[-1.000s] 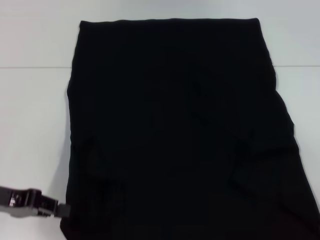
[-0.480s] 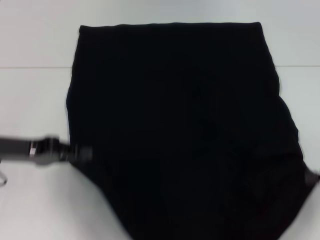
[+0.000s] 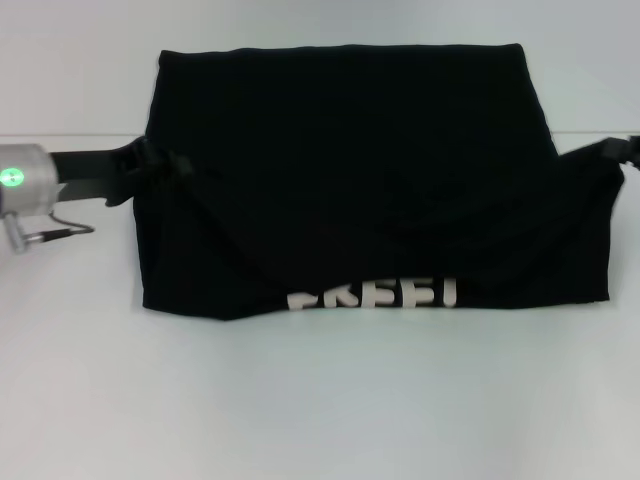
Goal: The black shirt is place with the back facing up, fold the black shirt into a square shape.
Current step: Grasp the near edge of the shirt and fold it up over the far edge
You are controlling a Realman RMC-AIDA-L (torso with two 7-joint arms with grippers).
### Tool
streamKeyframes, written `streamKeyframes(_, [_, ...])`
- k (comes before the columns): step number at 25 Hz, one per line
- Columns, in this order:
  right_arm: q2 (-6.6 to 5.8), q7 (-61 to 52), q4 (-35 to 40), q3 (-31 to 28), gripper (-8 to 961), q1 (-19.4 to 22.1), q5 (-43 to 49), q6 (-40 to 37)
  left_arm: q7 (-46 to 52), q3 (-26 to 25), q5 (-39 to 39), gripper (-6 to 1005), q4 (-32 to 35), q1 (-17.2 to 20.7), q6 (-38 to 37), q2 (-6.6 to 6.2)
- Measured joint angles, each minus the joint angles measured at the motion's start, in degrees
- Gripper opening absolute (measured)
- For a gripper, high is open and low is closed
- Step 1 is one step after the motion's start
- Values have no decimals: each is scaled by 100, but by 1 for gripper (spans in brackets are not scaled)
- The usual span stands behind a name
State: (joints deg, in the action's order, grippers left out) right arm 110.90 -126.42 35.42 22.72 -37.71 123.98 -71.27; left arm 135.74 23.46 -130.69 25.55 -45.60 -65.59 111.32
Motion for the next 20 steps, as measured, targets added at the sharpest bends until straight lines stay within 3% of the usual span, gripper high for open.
streamKeyframes(4, [102, 391, -831, 424, 71, -426, 6, 1705, 6, 608, 0, 58, -43, -166, 1216, 308])
streamKeyframes(7, [284, 477, -1014, 776, 71, -624, 3, 2524, 25, 995, 0, 59, 89, -239, 1668, 474])
streamKeyframes(9, [386, 479, -955, 936, 71, -675, -4, 2796, 53, 1186, 0, 60, 204, -272, 1746, 499])
streamKeyframes(11, [404, 478, -899, 988, 71, -713, -13, 2893, 74, 1244, 0, 60, 323, -296, 1768, 498])
streamKeyframes(20, [208, 414, -728, 1001, 73, -960, -28, 2937, 281, 1367, 7, 59, 549, -421, 2159, 451])
